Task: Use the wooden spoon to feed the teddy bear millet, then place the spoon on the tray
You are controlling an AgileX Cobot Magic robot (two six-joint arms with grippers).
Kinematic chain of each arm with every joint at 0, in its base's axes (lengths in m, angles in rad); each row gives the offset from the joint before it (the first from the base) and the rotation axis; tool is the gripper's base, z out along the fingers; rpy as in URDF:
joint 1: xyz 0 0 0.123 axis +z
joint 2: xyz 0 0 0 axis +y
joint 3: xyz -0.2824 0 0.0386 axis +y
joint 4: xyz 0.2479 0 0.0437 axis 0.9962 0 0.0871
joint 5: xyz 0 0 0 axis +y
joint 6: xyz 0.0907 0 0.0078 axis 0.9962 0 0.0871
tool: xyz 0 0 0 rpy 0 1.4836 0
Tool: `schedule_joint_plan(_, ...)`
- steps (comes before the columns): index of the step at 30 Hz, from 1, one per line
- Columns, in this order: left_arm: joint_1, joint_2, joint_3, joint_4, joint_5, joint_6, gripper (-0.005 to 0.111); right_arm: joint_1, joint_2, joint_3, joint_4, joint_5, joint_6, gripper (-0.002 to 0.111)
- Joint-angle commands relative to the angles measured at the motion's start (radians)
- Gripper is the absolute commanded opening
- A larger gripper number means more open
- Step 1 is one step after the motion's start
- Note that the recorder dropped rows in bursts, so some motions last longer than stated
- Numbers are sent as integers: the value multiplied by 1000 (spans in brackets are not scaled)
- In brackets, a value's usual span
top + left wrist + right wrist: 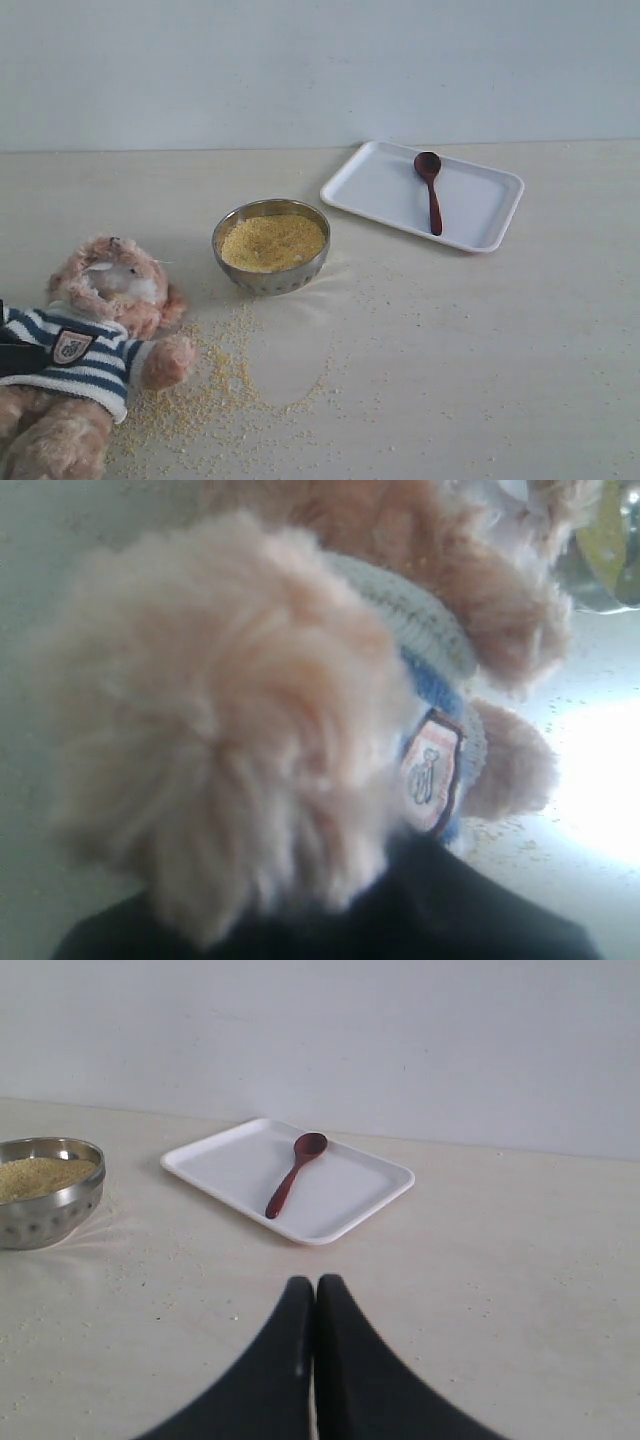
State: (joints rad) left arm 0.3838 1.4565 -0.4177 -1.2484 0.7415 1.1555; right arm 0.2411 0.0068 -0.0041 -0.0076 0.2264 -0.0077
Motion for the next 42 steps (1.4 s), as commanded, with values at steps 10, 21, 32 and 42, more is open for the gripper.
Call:
schedule_joint_plan(10, -117, 193, -122, -48, -149, 16, 5, -2, -7, 4, -2, 1, 1, 0)
schedule_joint_plan(21, -114, 244, -146, -53, -120, 25, 72, -2, -7, 4, -2, -11, 8, 0)
schedule_joint_plan(32, -35, 6, -146, 138, -9, -162, 75, -2, -7, 4, -2, -13, 8, 0)
schedule_joint_plan(42, 85, -449, -131, 259, 243, -394, 5, -2, -7, 4, -2, -13, 8, 0)
